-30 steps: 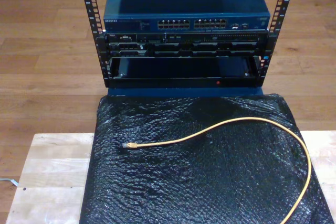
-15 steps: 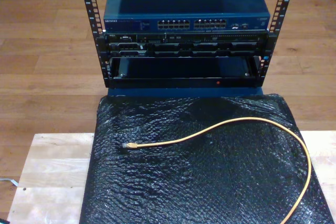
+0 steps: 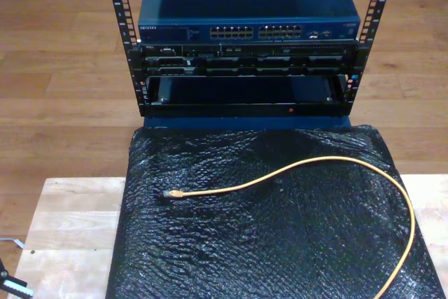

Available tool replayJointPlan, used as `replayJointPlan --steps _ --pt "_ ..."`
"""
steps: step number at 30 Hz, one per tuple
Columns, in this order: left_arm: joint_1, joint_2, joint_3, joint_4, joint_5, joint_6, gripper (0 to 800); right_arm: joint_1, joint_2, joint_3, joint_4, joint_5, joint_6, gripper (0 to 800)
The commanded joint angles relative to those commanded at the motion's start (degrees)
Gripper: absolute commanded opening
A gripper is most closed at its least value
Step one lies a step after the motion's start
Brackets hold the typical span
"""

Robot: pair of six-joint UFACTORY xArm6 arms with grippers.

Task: Grab the cable and plug it in

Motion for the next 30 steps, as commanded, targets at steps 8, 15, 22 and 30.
replayJointPlan --steps 8,15,22,30 --pt "-2.5 -0.1 -0.1 -2.3 -0.2 -3.3 800 7.4 0.1 -1.4 2.3 -1.3 4.8 799" --pt "-5.8 0.0 0.0 -2.8 -0.6 -6.5 800 15.3 1.0 -1.2 3.1 -7.9 8.5 799" --pt "-5.8 0.4 0.4 -4.4 -0.7 -6.5 800 23.4 1.3 -0.1 2.7 -12.7 12.9 798" --pt "-5.8 0.6 0.6 -4.5 -1.1 -6.5 800 32.2 1.8 2.0 1.6 -20.6 18.0 798"
